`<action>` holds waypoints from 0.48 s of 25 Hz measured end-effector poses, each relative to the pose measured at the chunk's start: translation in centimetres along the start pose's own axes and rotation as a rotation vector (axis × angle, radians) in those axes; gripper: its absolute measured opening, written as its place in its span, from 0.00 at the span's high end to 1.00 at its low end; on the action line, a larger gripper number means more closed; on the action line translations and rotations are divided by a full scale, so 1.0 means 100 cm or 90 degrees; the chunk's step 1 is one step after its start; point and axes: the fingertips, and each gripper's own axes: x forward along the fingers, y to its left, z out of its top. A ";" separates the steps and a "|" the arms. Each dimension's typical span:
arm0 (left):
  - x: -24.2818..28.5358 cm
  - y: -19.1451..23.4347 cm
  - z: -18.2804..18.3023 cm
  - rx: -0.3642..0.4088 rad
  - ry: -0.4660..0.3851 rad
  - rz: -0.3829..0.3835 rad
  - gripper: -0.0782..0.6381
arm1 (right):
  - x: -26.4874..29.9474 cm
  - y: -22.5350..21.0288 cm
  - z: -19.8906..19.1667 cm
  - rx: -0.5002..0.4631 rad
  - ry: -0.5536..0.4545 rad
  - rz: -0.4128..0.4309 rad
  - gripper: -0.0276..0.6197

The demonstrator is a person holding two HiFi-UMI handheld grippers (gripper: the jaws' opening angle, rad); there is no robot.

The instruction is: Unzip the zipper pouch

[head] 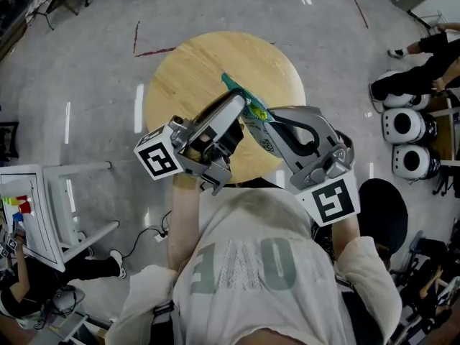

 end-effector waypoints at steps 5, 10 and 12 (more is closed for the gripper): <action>-0.001 -0.004 -0.002 0.032 0.007 0.023 0.85 | -0.005 0.002 0.002 -0.002 0.005 -0.011 0.91; -0.005 0.002 0.002 0.045 0.013 0.032 0.85 | 0.001 0.005 -0.001 -0.001 0.017 -0.012 0.91; -0.005 0.004 0.004 0.044 0.012 0.035 0.85 | 0.002 0.005 -0.001 -0.002 0.021 -0.015 0.91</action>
